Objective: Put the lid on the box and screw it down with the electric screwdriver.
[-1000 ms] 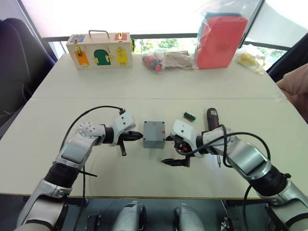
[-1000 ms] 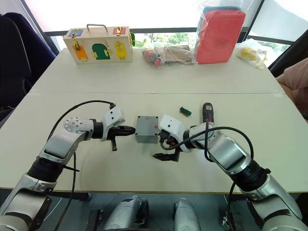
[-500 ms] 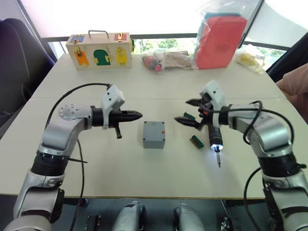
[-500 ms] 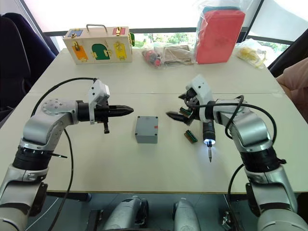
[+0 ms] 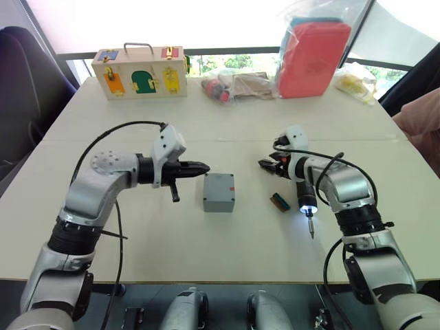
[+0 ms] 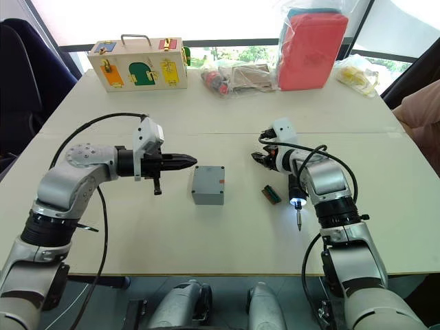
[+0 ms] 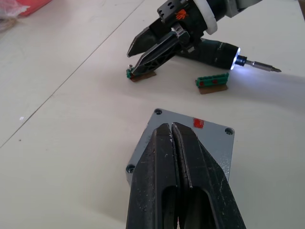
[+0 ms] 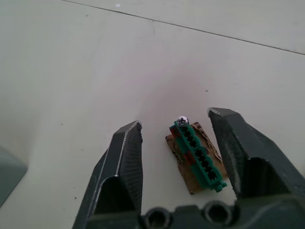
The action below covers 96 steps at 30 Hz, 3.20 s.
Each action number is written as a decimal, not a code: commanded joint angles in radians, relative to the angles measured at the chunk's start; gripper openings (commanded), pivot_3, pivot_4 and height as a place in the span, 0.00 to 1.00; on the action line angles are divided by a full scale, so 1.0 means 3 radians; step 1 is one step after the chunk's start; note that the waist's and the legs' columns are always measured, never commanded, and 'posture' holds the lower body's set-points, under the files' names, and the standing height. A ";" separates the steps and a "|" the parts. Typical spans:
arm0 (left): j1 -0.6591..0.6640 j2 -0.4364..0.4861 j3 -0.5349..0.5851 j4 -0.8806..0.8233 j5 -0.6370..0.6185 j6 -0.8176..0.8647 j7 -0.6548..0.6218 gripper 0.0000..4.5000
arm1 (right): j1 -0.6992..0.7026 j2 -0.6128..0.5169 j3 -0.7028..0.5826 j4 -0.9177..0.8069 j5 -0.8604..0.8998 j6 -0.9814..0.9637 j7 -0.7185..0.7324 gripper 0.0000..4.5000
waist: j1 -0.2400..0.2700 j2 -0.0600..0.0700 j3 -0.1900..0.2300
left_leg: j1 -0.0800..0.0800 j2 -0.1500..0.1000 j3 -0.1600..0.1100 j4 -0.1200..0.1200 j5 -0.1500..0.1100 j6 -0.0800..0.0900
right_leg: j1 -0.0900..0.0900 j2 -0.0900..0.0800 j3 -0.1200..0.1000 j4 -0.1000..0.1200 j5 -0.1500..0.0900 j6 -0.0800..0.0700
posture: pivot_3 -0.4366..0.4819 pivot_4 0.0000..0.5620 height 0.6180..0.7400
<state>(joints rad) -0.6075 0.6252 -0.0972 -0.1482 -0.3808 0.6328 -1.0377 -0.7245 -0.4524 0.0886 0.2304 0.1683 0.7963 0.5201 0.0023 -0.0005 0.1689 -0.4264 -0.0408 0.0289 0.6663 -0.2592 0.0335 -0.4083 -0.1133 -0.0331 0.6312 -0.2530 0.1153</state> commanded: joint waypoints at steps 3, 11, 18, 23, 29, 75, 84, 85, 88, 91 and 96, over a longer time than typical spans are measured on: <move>-0.0053 0.0017 0.0010 -0.0106 -0.0025 -0.0009 0.0027 0.00 | -0.0019 0.0053 -0.0110 -0.0079 -0.0013 -0.0045 -0.0120 0.54 | -0.0001 0.0000 0.0000 | 0.0000 0.0000 0.0000 0.0000 0.0000 0.0000 | 0.0000 0.0000 0.0000 0.0000 0.0000 0.0000 | 0.48 0.27 1.00; -0.0061 -0.0007 -0.0012 -0.0090 -0.0025 -0.0029 0.0042 0.00 | -0.0064 0.0155 -0.0163 0.0032 -0.0009 -0.0095 -0.0226 0.54 | -0.0023 0.0000 0.0000 | 0.0000 0.0000 0.0000 -0.0001 0.0000 0.0000 | 0.0000 0.0000 0.0000 0.0000 0.0000 0.0000 | 0.48 0.27 1.00; -0.0037 -0.0013 -0.0011 -0.0090 -0.0024 -0.0033 0.0058 0.00 | -0.0093 0.0187 -0.0169 0.0089 -0.0001 -0.0131 -0.0241 0.43 | -0.0055 0.0000 0.0000 | 0.0000 0.0000 0.0000 -0.0002 0.0000 0.0000 | -0.0001 0.0001 0.0000 0.0000 0.0000 0.0000 | 0.48 0.27 1.00; -0.0025 -0.0013 -0.0018 -0.0103 -0.0025 -0.0027 0.0062 0.00 | -0.0119 0.0211 -0.0193 0.0116 0.0018 -0.0175 -0.0242 0.10 | -0.0051 0.0000 0.0000 | 0.0000 0.0000 0.0000 -0.0002 0.0000 0.0000 | 0.0000 0.0001 0.0001 0.0000 0.0000 0.0000 | 0.48 0.27 1.00; -0.0023 -0.0018 -0.0022 -0.0103 -0.0021 -0.0030 0.0069 0.00 | -0.0101 0.0208 -0.0172 0.0085 0.0012 -0.0170 -0.0211 0.10 | -0.0053 0.0000 0.0000 | 0.0000 0.0000 0.0000 -0.0002 0.0000 0.0000 | 0.0000 0.0001 0.0001 0.0000 0.0000 0.0000 | 0.48 0.27 1.00; 0.0041 -0.0015 -0.0021 -0.0133 -0.0049 0.0000 0.0117 0.00 | -0.0009 0.0167 -0.0271 -0.0179 -0.0001 -0.0212 -0.0166 0.41 | -0.0050 0.0000 0.0000 | 0.0000 0.0000 0.0000 -0.0002 0.0000 -0.0001 | -0.0001 0.0001 0.0001 0.0000 0.0000 0.0000 | 0.48 0.27 1.00; 0.0014 -0.0049 -0.0045 -0.0103 -0.0041 -0.0015 0.0114 0.00 | 0.0033 0.0169 -0.0224 -0.0102 -0.0012 -0.0245 -0.0109 0.41 | -0.0054 0.0000 0.0000 | 0.0000 0.0000 0.0000 -0.0002 0.0000 -0.0001 | -0.0001 0.0001 0.0001 0.0000 0.0000 0.0000 | 0.48 0.27 1.00; 0.0015 -0.0047 -0.0044 -0.0103 -0.0038 -0.0016 0.0112 0.00 | 0.0018 0.0178 -0.0214 -0.0077 -0.0014 -0.0255 -0.0101 0.41 | -0.0054 0.0000 0.0000 | 0.0000 0.0000 0.0000 -0.0002 0.0000 -0.0001 | -0.0001 0.0001 0.0001 0.0000 0.0000 0.0000 | 0.48 0.27 1.00; 0.0025 -0.0035 -0.0036 -0.0120 -0.0042 -0.0006 0.0114 0.00 | -0.0007 0.0201 -0.0182 0.0000 -0.0034 -0.0307 -0.0084 0.41 | -0.0051 0.0000 0.0000 | 0.0000 0.0000 0.0000 -0.0002 0.0000 -0.0001 | -0.0001 0.0001 0.0001 0.0000 0.0000 0.0000 | 0.48 0.27 1.00; 0.0038 -0.0022 -0.0031 -0.0135 -0.0048 0.0003 0.0120 0.00 | -0.0025 0.0221 -0.0164 0.0072 -0.0056 -0.0351 -0.0082 0.26 | -0.0051 0.0000 0.0000 | 0.0000 0.0000 0.0000 -0.0002 0.0000 0.0000 | -0.0001 0.0001 0.0001 0.0000 0.0000 0.0000 | 0.48 0.27 1.00; 0.0058 -0.0015 -0.0021 -0.0159 -0.0058 0.0022 0.0137 0.00 | -0.0042 0.0237 -0.0137 0.0154 -0.0084 -0.0414 -0.0071 0.14 | -0.0051 0.0000 0.0000 | 0.0000 0.0000 0.0000 -0.0002 0.0000 -0.0001 | -0.0001 0.0001 0.0001 0.0000 0.0000 0.0000 | 0.48 0.27 1.00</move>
<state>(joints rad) -0.5894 0.6110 -0.1239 -0.1605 -0.3838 0.6429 -0.9991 -0.7102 -0.3812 0.0509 0.2863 0.1461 0.6926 0.4977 -0.0129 -0.0004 0.1689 -0.4263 -0.0408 0.0290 0.6657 -0.2591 0.0333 -0.4085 -0.1130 -0.0327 0.6312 -0.2531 0.1153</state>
